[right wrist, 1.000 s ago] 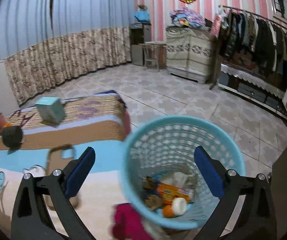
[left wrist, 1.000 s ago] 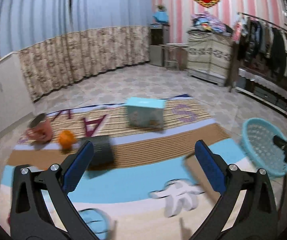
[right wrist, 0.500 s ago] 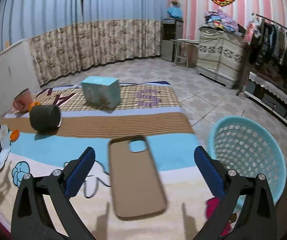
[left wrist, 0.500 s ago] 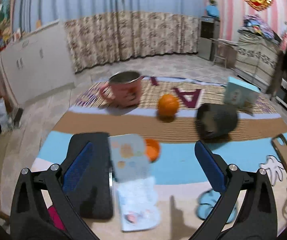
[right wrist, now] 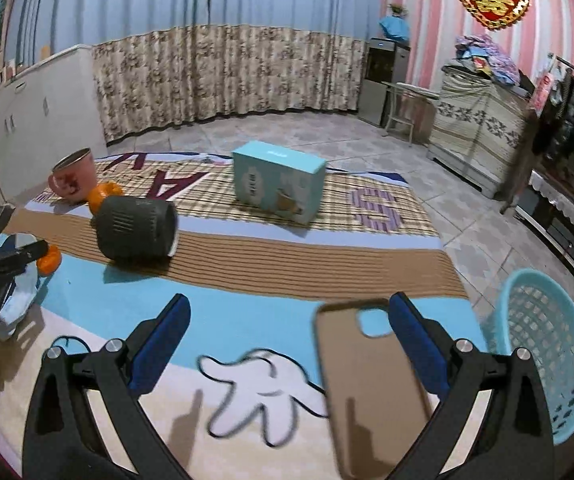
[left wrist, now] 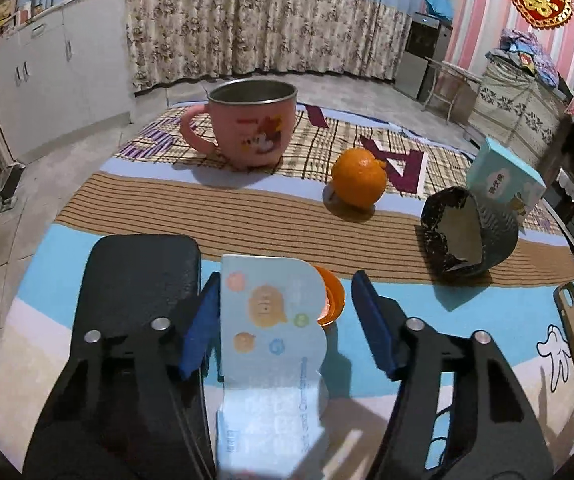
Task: Collect trash
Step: 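Grasp the printed paper card with the left tool while the right tool grasps the black ribbed cylinder, then carry the paper card and black cylinder to the blue basket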
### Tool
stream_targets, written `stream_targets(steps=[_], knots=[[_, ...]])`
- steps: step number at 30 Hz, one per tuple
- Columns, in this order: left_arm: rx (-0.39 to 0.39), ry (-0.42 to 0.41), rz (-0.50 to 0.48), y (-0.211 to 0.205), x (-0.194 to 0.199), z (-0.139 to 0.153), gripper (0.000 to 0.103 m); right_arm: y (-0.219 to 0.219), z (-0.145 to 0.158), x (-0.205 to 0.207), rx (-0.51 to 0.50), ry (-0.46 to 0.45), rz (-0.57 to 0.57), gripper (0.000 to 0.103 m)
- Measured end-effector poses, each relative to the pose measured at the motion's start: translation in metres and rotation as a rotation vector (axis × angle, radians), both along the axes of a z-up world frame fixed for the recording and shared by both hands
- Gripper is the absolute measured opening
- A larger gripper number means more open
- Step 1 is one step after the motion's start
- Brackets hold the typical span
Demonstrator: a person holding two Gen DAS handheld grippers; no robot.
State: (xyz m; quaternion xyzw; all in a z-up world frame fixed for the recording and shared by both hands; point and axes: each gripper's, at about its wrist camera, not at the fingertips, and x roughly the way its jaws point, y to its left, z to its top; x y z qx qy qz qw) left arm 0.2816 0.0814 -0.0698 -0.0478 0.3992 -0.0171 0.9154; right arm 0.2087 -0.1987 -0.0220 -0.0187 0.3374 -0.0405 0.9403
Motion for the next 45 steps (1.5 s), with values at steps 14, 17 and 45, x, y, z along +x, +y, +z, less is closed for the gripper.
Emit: stream_targets(steps=[14,17,45], knots=[[-0.048,-0.064,-0.009,0.014,-0.016,0.026,0.05,0.073,-0.004,0.04,0.008,0.029,0.126,0.097],[-0.069,-0.1,-0.005,0.02,-0.021,0.041,0.05,0.09,-0.008,0.051,0.011,0.047,0.153,0.097],[-0.042,-0.188,0.028,0.013,-0.034,0.075,0.05,0.058,0.013,0.045,-0.001,0.017,0.155,0.072]])
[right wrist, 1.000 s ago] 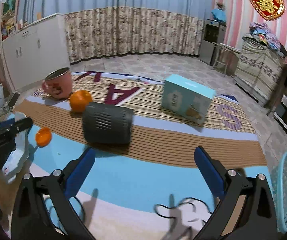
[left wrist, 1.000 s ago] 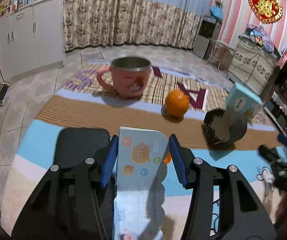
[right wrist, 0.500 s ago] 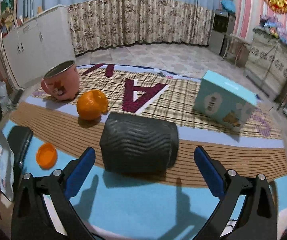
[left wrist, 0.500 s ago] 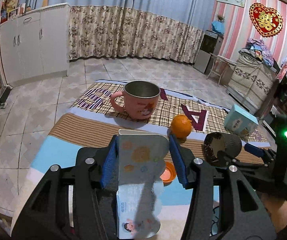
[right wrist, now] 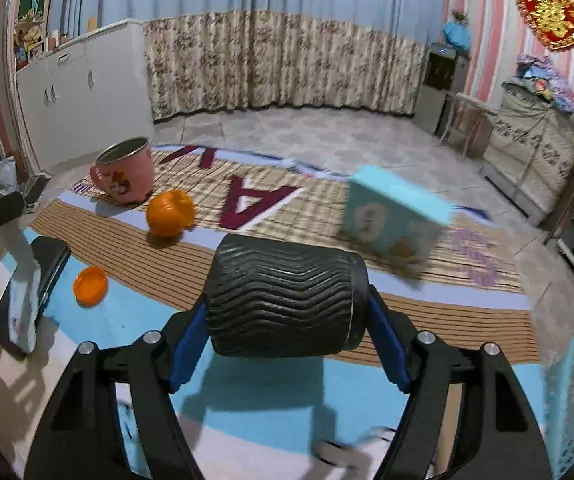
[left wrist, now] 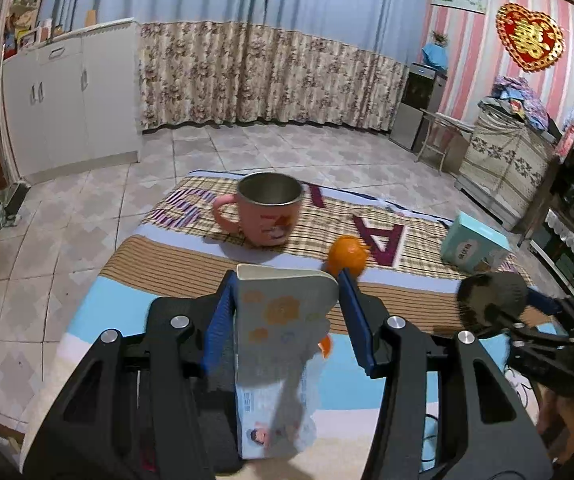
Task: Collect trash
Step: 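Carry the paper card and black cylinder to the blue basket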
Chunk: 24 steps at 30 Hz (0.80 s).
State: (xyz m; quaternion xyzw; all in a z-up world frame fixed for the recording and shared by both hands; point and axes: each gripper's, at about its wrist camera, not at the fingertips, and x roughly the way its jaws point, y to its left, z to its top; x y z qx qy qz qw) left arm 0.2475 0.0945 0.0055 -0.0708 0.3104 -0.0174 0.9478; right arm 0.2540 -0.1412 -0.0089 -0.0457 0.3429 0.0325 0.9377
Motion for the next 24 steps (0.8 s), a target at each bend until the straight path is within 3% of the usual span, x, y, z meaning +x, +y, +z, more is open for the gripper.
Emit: stream_targets(steps=[8,17,24], knots=[[0.019,-0.017,-0.083,-0.057,-0.016,0.01,0.05,-0.094,0.032,-0.057,-0.021,-0.057,-0.121,0.072],[0.058,-0.043,-0.182,-0.131,-0.039,0.024,0.05,-0.205,0.033,-0.11,-0.017,-0.051,-0.296,0.072],[0.043,-0.033,-0.268,-0.189,-0.045,0.028,0.05,-0.263,0.038,-0.142,0.006,-0.068,-0.398,0.072]])
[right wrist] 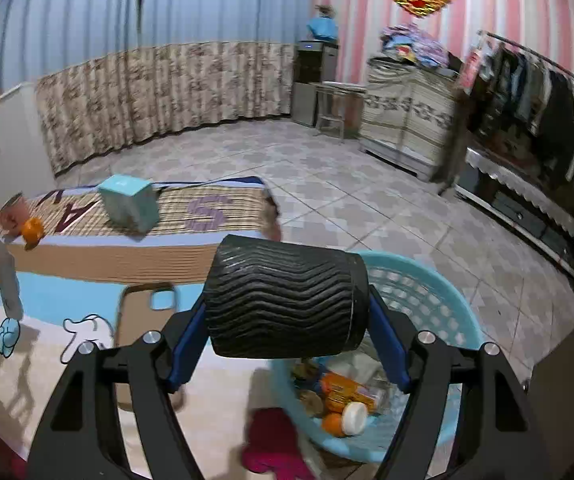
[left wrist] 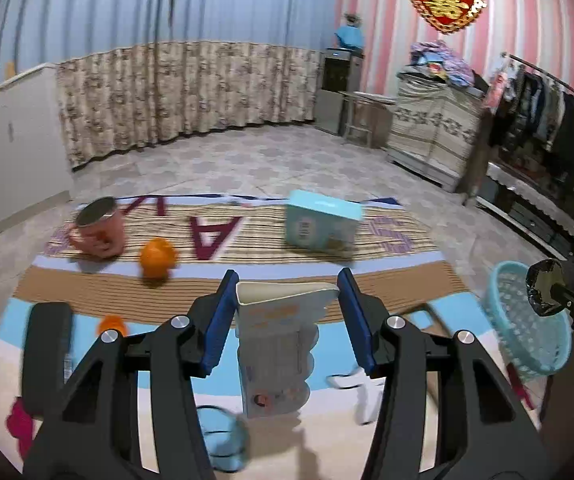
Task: Collect trash
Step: 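Carry the paper card and black cylinder to the blue basket, then release the paper card from the left tool while the right tool drops the cylinder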
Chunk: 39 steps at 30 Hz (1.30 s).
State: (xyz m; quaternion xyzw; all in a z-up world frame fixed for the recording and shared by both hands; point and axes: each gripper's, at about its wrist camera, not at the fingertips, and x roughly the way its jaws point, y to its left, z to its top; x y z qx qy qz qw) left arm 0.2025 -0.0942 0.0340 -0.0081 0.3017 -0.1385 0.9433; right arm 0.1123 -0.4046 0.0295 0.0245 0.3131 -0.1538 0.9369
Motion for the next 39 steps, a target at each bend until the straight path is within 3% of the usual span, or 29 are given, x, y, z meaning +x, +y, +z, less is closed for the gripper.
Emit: stream_targets(steps=[13,23,39], knots=[[0.021,-0.015,-0.197,-0.13,-0.017,0.012,0.05,-0.072,0.001,-0.028,0.017,-0.021,-0.115,0.072],[-0.023,-0.008,-0.371,-0.231,-0.04,0.016,0.05,-0.109,-0.013,-0.039,0.042,-0.009,-0.172,0.072],[-0.078,0.02,-0.475,-0.3,-0.042,-0.004,0.05,-0.136,-0.029,-0.042,0.06,0.005,-0.196,0.072]])
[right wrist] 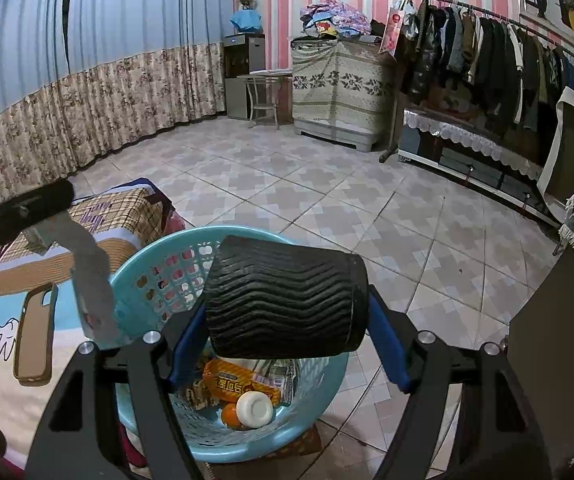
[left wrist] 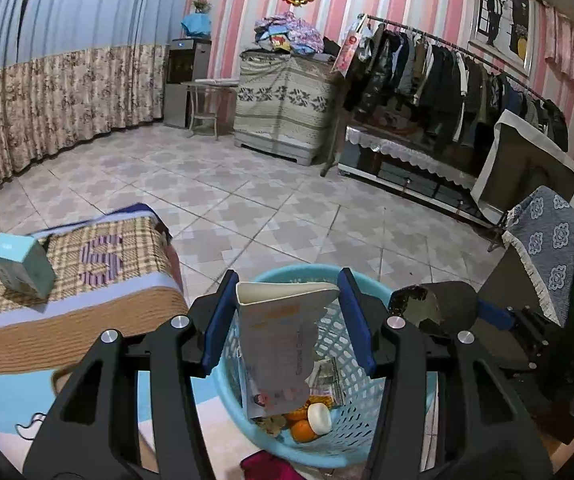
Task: Collect trash
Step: 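Release the paper card from the left tool while the right tool drops the cylinder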
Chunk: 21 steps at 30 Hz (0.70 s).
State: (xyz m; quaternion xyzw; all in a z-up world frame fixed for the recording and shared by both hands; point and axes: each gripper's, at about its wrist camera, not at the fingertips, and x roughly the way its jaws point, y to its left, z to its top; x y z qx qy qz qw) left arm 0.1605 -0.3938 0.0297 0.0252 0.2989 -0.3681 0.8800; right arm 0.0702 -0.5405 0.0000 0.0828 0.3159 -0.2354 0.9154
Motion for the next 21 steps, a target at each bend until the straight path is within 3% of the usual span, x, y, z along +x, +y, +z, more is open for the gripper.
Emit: stream_targets(steps=[3,5,14,21], knots=[[0.01,0.01,-0.006,-0.006,0.003,-0.01,0.051,-0.002,-0.003,0.001,0.003,0.004,-0.004,0.072],[0.02,0.007,-0.001,-0.006,0.005,-0.014,0.064,-0.001,-0.005,0.001,0.006,0.006,-0.006,0.072],[0.072,-0.064,0.084,0.017,0.007,-0.008,0.089,0.005,-0.01,0.007,0.014,0.016,0.003,0.072],[0.13,-0.117,0.168,0.05,0.003,-0.002,0.097,0.019,-0.017,0.019,0.039,0.006,0.02,0.073]])
